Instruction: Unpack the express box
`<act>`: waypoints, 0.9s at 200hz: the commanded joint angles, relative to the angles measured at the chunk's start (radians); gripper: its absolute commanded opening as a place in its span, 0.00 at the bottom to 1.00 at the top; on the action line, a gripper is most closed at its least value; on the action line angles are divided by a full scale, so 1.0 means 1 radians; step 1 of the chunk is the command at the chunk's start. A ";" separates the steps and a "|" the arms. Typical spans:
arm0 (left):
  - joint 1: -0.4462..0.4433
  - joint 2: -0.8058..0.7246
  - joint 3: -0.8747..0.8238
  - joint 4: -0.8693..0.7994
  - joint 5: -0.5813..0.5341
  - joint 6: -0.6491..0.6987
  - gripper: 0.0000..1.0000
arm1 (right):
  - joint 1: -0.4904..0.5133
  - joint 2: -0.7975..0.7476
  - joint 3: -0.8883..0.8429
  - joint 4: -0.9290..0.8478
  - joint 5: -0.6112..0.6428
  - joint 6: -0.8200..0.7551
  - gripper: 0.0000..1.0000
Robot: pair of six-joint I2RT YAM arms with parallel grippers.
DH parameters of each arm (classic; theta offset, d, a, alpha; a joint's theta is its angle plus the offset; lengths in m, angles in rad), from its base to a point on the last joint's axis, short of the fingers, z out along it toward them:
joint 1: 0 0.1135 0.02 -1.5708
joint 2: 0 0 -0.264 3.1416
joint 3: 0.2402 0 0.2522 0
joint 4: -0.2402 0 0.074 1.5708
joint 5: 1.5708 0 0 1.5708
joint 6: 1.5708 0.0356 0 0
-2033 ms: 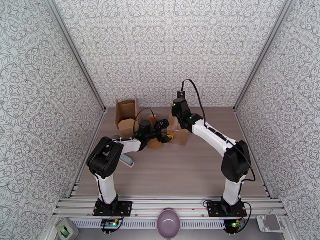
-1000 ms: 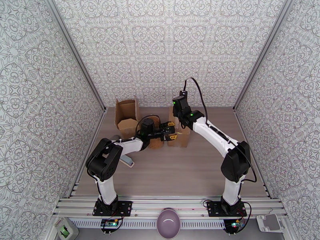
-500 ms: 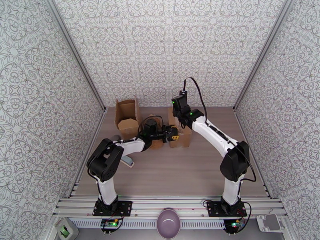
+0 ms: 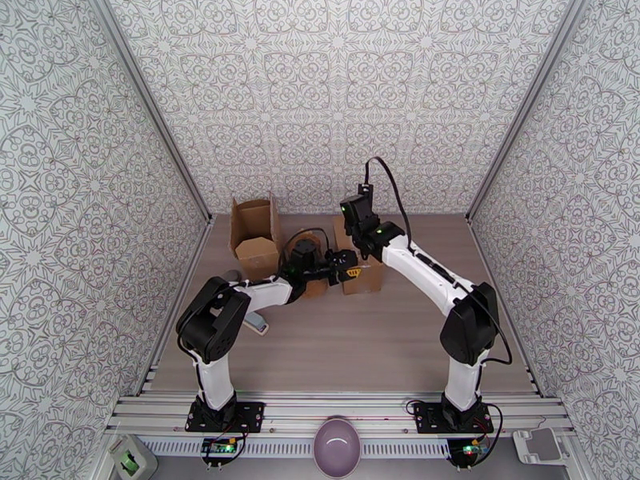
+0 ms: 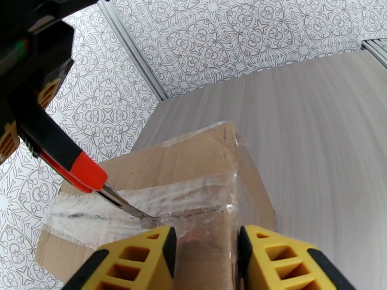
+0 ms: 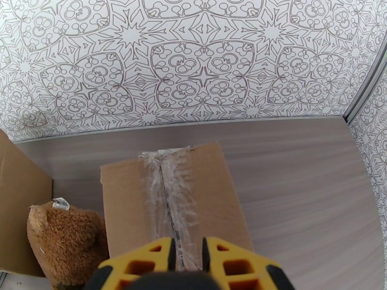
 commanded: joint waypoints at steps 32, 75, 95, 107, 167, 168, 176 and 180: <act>0.024 0.040 0.023 0.003 -0.083 -0.064 0.41 | 0.026 -0.078 -0.071 -0.004 -0.033 0.018 0.00; 0.028 0.045 0.028 0.007 -0.102 -0.076 0.41 | 0.025 -0.089 -0.089 -0.019 -0.046 0.024 0.00; 0.028 0.047 0.032 0.005 -0.110 -0.081 0.40 | 0.028 -0.101 -0.108 -0.025 -0.051 0.036 0.00; 0.029 0.048 0.033 0.004 -0.115 -0.085 0.40 | 0.029 -0.112 -0.123 -0.026 -0.052 0.043 0.00; 0.034 0.055 0.046 0.003 -0.139 -0.107 0.40 | 0.035 -0.145 -0.158 -0.042 -0.076 0.073 0.00; 0.033 0.055 0.046 0.003 -0.140 -0.107 0.40 | 0.035 -0.145 -0.157 -0.043 -0.078 0.074 0.00; 0.034 0.056 0.048 0.001 -0.142 -0.111 0.40 | 0.037 -0.146 -0.155 -0.050 -0.077 0.078 0.00; 0.034 0.058 0.047 0.001 -0.143 -0.112 0.40 | 0.038 -0.147 -0.154 -0.056 -0.075 0.080 0.00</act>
